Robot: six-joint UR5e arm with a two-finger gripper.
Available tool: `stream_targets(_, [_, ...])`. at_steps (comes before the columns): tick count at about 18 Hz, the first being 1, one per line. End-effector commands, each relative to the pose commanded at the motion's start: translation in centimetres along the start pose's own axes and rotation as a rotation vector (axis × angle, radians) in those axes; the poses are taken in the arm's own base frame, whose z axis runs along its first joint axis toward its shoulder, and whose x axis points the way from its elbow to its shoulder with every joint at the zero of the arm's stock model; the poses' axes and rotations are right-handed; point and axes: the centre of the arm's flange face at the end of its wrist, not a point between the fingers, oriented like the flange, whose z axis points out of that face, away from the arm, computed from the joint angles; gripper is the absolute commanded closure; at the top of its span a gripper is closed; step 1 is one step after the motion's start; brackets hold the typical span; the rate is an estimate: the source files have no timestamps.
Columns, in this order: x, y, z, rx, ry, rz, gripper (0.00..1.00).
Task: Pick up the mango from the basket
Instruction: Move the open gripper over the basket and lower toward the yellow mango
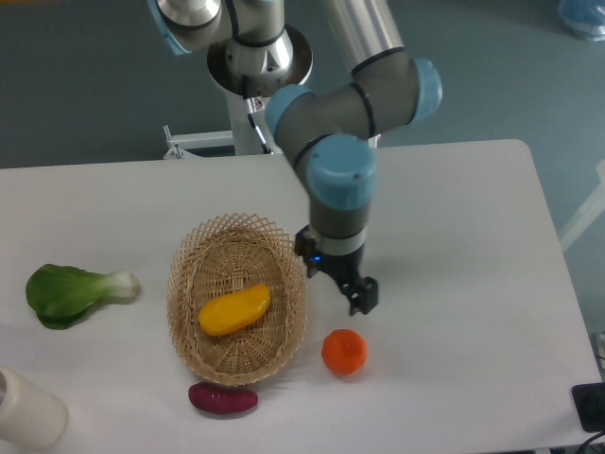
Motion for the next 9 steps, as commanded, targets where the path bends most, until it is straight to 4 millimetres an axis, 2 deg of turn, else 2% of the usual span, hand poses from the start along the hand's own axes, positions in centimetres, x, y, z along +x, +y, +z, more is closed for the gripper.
stream_targets(5, [3.3,-3.8,2.4,-0.015,0.040,0.015,0.00])
stream_targets(9, [5.2,-5.3,4.1,-0.029,0.066,0.027,0.00])
